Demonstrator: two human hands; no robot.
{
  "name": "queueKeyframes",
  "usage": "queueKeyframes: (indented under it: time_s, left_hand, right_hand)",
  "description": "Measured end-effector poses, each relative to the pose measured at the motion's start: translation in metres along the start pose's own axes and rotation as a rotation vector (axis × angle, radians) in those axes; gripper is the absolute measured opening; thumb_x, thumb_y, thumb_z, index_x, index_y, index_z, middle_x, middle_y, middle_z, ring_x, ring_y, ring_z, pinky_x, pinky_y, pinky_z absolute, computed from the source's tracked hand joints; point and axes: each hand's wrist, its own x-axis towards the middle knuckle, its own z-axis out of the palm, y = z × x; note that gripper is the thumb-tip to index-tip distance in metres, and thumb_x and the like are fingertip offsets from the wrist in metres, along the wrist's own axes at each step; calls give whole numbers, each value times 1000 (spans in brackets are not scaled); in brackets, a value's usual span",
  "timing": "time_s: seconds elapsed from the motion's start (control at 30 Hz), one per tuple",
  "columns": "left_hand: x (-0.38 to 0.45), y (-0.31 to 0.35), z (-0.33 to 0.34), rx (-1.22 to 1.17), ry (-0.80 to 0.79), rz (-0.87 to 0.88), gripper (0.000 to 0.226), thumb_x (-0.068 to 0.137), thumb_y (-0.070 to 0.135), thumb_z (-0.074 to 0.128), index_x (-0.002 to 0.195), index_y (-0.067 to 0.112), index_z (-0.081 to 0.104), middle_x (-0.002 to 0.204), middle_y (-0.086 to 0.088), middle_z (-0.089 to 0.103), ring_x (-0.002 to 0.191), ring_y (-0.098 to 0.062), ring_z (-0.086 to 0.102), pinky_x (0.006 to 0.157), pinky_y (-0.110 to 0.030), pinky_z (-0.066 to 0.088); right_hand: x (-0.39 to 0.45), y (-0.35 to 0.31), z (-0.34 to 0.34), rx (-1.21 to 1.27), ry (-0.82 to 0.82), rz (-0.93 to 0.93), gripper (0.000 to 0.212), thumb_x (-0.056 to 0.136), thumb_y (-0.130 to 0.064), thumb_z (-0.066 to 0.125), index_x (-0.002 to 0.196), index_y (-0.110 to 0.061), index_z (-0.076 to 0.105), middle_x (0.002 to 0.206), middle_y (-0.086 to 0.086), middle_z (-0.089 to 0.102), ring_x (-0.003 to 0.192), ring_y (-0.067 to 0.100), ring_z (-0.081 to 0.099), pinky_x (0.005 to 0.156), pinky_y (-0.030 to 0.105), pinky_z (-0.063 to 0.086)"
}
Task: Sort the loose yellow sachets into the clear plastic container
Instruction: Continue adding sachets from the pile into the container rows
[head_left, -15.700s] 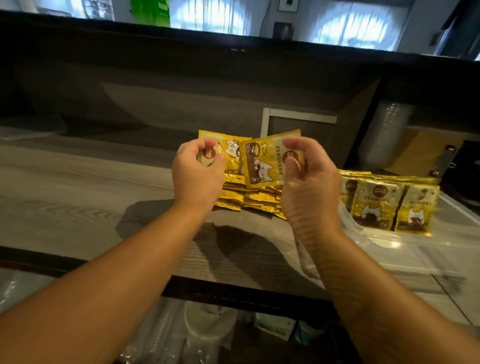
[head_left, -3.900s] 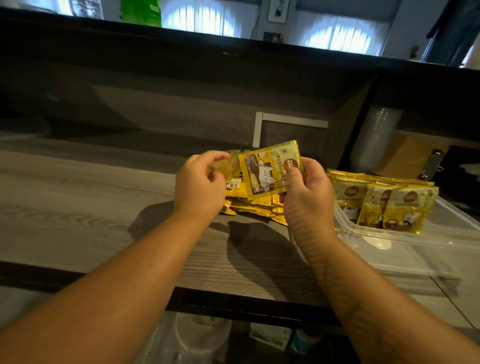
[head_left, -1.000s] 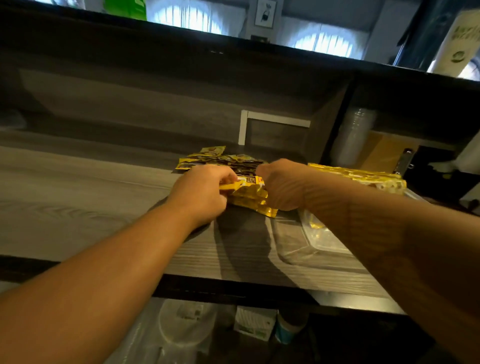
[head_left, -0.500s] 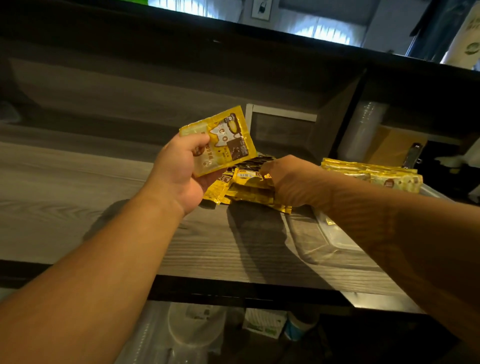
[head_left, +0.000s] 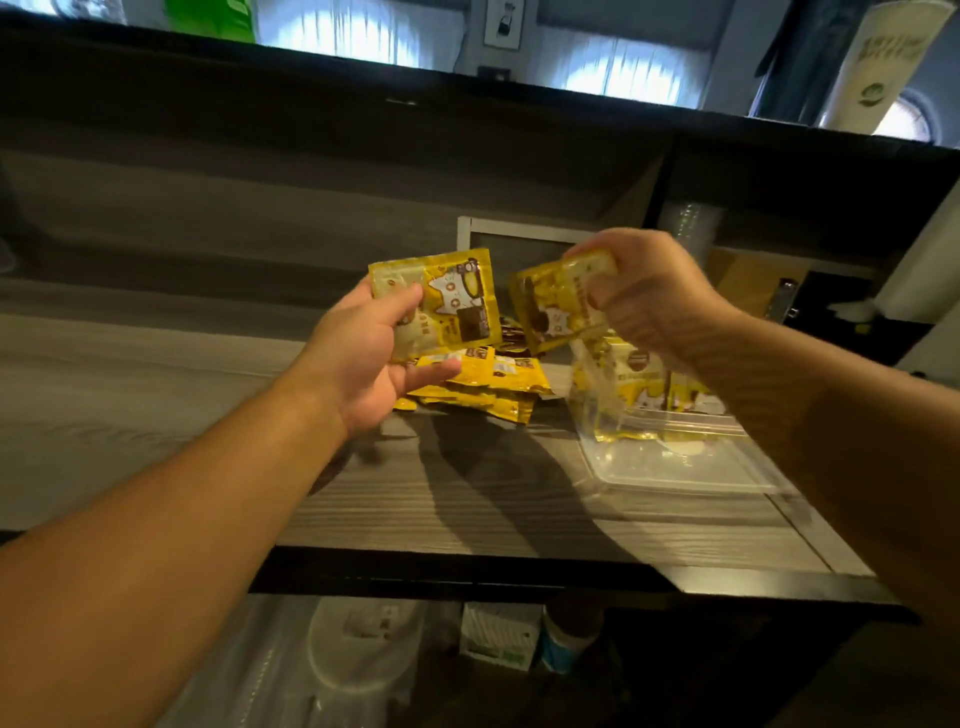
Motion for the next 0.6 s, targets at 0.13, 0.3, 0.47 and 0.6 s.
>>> queueKeyframes:
  time_s: [0.13,0.3,0.47,0.6]
  left_hand:
    - [-5,5,36,53,-67,21,22,102,13,51,122,19,59,110,-8,71,90,-26,75,62,-35,60]
    - [-8,-2,88,355,-243,96,35,94,-5,55,120,18,59,112,-9,68,91,-26,73,63,-31,58]
    - [-5,-17,131,850,-336,278,30,89,5,67,108,27,64,103,-1,68,95,-17,67,69,-33,61]
    - [3,-29,161,1180,-426,462,32,88,10,72,115,26,65,105,5,64,99,-14,62,78,-26,57]
  right_hand:
    - [-10,19,-38,251,124,119,30,95,-2,54,113,-23,65,104,0,66,92,14,67,70,28,60]
    - [-26,48,-77,529,250,210,21,97,-6,53,99,-24,64,92,-1,70,75,10,72,58,24,58]
    - [-39,80,-107,562,347,213,23,94,-3,58,99,-25,62,94,-1,69,79,11,72,65,24,57]
    - [-45,99,-125,449,319,211,36,90,0,64,116,-24,60,104,0,65,88,15,68,73,32,60]
